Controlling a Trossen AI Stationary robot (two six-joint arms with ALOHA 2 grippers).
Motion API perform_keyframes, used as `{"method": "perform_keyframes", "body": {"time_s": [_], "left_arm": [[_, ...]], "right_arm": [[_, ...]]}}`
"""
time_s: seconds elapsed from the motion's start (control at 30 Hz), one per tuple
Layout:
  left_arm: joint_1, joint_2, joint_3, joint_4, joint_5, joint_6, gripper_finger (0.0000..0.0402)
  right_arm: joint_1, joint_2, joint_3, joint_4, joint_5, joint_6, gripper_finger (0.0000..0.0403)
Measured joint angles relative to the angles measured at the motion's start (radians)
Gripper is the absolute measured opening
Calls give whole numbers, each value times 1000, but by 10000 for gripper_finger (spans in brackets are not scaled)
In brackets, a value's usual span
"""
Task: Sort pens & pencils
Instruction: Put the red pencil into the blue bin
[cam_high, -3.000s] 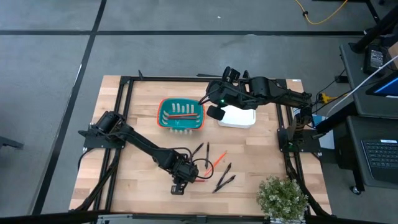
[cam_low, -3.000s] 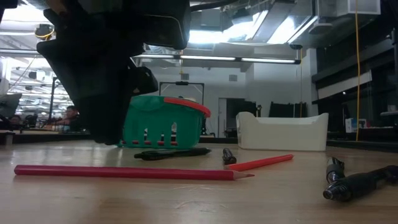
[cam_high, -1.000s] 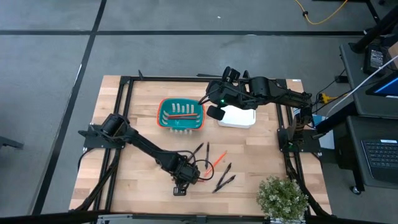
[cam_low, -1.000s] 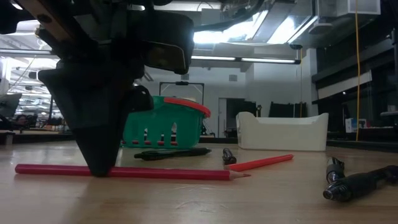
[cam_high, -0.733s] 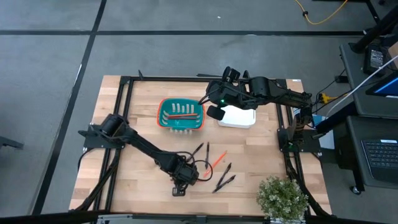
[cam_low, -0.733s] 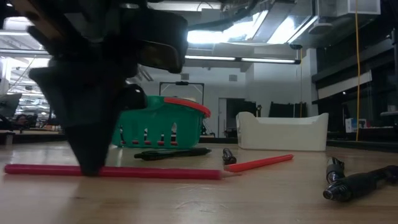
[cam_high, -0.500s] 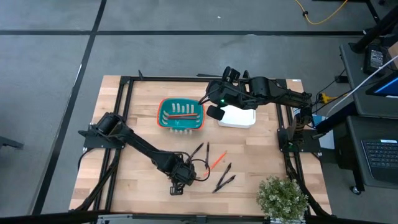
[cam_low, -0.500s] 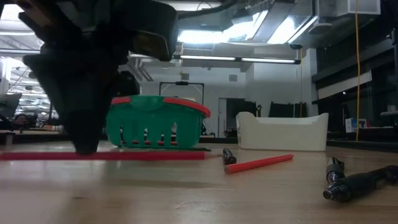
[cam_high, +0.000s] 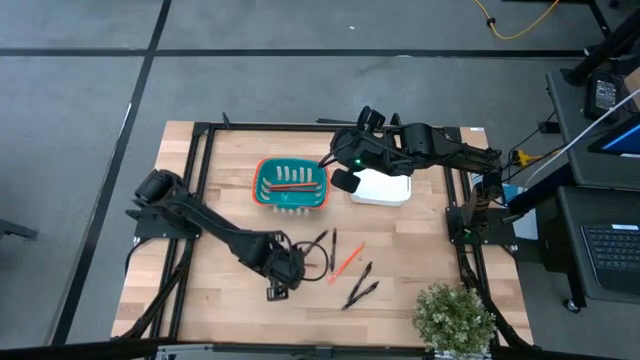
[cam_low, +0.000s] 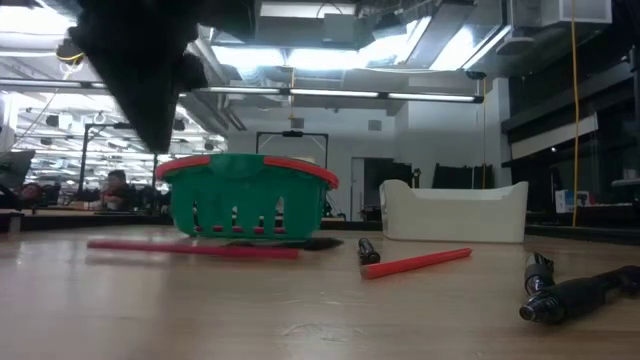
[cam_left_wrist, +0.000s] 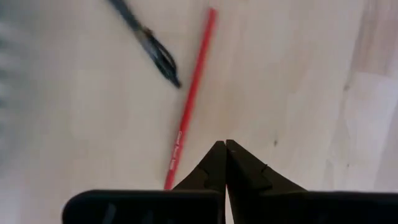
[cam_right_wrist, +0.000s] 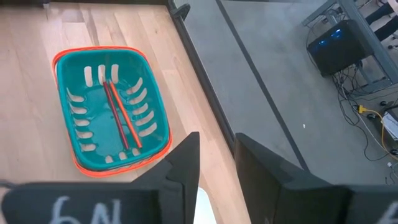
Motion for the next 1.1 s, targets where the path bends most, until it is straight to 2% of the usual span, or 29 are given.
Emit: {"method": "perform_keyframes", "body": {"time_s": [0.13, 0.43, 0.53, 0.8, 0.9, 1.1], "left_arm": [[3, -45, 1, -13, -31, -14, 0], [11, -13, 1, -33, -29, 20, 7], [23, 20, 1, -32, 8, 42, 18], [56, 70, 1, -29, 13, 89, 54], [73, 69, -20, 12, 14, 96, 60], [91, 69, -95, 80, 83, 96, 61]], "right_arm": [[0, 0, 0, 0, 0, 0, 102], [0, 0, 0, 0, 0, 4, 102], [0, 0, 0, 0, -1, 4, 102], [0, 0, 0, -1, -1, 4, 102], [1, 0, 0, -1, -2, 6, 102], [0, 0, 0, -3, -2, 5, 102]]}}
